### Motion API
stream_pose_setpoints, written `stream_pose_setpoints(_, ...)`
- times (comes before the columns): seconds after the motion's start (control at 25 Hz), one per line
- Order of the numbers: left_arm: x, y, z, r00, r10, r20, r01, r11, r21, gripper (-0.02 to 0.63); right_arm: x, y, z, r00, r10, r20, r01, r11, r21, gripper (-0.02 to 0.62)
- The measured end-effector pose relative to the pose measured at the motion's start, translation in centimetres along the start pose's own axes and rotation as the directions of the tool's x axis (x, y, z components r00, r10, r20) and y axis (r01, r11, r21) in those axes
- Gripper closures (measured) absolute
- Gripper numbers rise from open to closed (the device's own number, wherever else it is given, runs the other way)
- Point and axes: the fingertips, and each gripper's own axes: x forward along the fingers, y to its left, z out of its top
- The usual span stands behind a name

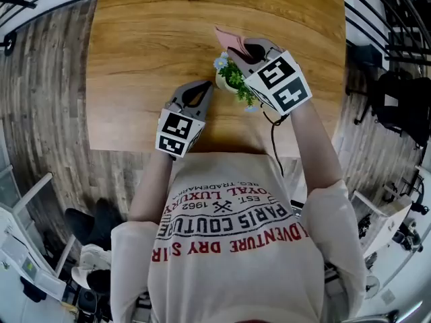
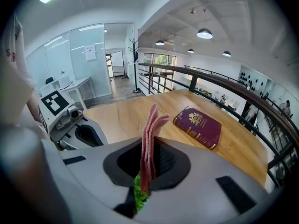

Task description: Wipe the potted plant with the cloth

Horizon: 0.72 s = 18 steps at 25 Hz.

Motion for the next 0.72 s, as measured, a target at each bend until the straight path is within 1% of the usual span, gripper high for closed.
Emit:
stream_pose_setpoints(0.16,-3.3,1.1,0.7,0.999,0.012,0.034,-0.013,1.0,0.026,0.589,-0.9,2.4,2.0,0.997,-0.051,0.058,0.05,0.998,0.024,0.558)
stream_pose_setpoints(0.28,-5.5,1.7,0.5,0.999,0.013,0.04,-0.015,0.999,0.032,0.589,-0.9,5.3,3.1,0.995,-0.046,0.085,0.041,0.997,0.059,0.56)
stream_pose_setpoints(0.4,-7.2,2.6,-0.2,0.999,0.009,0.039,-0.01,0.999,0.032,0.589,0.6,7.9,3.5,0.996,-0.048,0.078,0.042,0.996,0.075,0.56)
stream_pose_setpoints(0.56,-8.9,3.3,-1.7,1.0,-0.002,0.02,0.002,1.0,0.03,0.589,2.8,10.1,2.0,0.996,-0.073,0.052,0.067,0.992,0.109,0.56)
stream_pose_setpoints(0.72,-10.0,3.8,-2.9,1.0,-0.02,0.0,0.02,1.0,0.022,0.589,4.6,10.6,-0.3,0.986,-0.165,0.028,0.157,0.97,0.185,0.56)
